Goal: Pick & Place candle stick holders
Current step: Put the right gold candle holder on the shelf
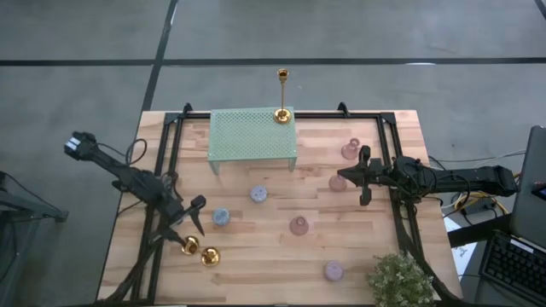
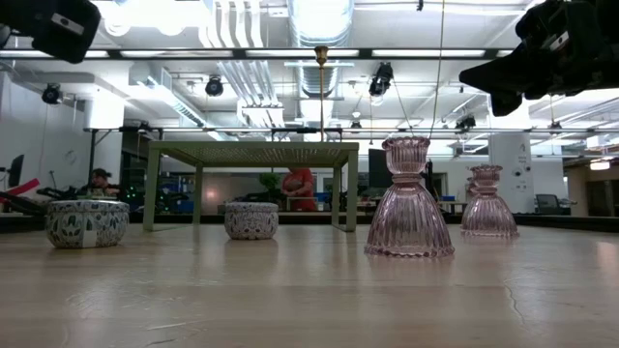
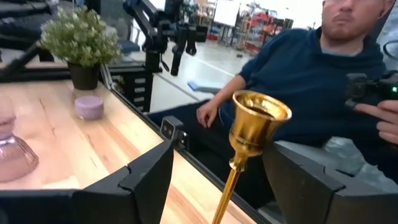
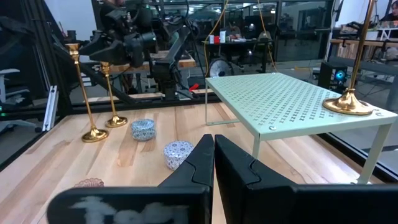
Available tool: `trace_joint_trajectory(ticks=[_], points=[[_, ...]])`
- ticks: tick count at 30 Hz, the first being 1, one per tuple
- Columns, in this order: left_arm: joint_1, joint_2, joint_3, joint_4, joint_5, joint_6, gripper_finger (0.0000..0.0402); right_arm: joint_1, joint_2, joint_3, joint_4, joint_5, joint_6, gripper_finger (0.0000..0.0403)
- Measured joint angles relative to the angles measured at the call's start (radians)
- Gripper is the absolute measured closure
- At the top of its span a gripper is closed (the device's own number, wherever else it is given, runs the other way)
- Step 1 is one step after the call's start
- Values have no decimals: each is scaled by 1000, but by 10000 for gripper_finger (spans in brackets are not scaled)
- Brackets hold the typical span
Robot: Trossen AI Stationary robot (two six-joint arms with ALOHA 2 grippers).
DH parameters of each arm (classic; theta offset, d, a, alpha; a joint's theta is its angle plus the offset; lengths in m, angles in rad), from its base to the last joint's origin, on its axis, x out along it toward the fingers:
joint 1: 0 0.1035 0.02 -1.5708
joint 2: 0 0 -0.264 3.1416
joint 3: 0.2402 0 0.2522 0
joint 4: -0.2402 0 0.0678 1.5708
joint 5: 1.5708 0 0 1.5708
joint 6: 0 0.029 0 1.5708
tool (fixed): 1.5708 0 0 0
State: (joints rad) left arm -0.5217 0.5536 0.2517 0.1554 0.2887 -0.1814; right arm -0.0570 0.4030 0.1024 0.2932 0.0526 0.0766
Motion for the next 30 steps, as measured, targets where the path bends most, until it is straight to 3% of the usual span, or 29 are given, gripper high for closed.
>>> trace_joint_trajectory(ticks=[8, 17, 30], points=[[-52, 60, 12, -2, 24, -60, 150, 0, 0, 0, 0, 0, 0, 394], [-87, 116, 21, 52, -36, -50, 153, 0, -1, 0, 0, 0, 0, 394], [-97, 169, 53, 63, -56, -81, 233, 0, -1, 0, 0, 0, -1, 394]])
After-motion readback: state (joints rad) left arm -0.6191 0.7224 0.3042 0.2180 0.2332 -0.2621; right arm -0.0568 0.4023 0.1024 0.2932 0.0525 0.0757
